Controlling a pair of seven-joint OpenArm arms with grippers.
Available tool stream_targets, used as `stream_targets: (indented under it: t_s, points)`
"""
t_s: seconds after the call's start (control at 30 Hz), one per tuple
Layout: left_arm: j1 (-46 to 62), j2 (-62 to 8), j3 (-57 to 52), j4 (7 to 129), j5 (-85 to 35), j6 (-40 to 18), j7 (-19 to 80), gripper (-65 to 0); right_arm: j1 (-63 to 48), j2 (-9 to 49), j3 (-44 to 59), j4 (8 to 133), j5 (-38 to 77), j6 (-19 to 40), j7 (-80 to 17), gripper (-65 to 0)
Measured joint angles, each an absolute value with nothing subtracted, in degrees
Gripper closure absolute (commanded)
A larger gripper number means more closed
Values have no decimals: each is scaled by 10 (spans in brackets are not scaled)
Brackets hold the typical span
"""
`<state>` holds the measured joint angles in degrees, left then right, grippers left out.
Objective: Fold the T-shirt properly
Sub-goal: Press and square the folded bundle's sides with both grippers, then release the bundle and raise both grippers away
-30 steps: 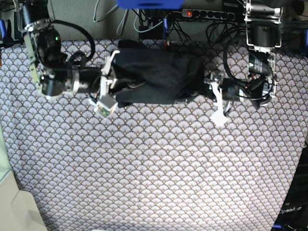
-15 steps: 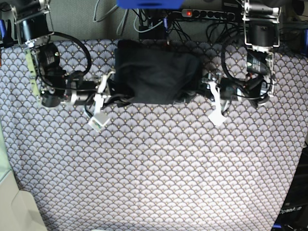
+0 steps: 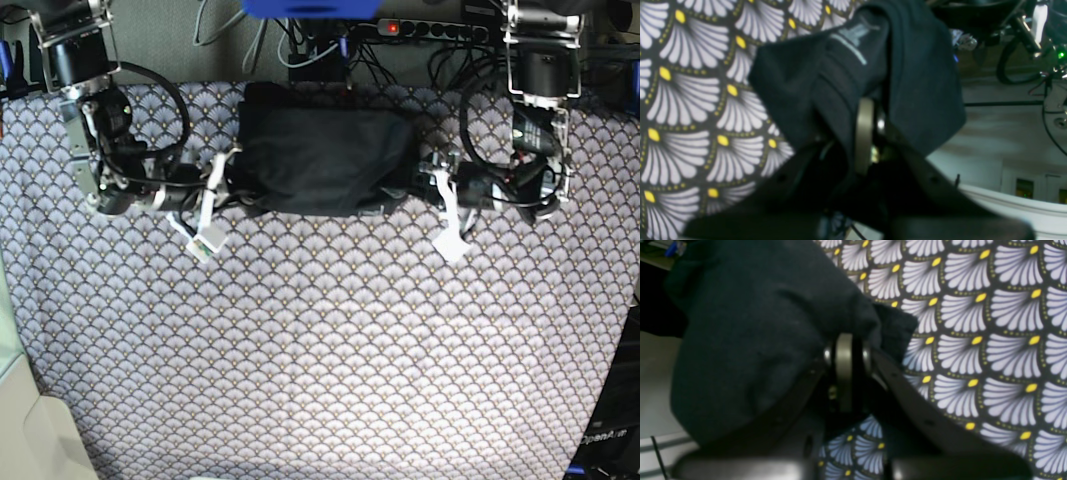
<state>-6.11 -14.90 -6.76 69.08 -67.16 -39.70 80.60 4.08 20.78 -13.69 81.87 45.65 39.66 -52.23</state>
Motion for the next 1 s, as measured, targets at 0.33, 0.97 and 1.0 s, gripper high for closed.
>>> stream_targets:
  t_s: [0.33,0.97,1.0]
  points:
    - [-63,-149,-70,692,-671,-397,806,-28,41,229,-133,951,444,396,-579,-26]
    - [-52,-175,-190,691,-670,-397,808,-319,33,229,-93,1009,446,396,-640,-26]
    - [-50,-184,-197,690,-669,-397,809,-319,28,230,-82,1017,448,396,-641,-26]
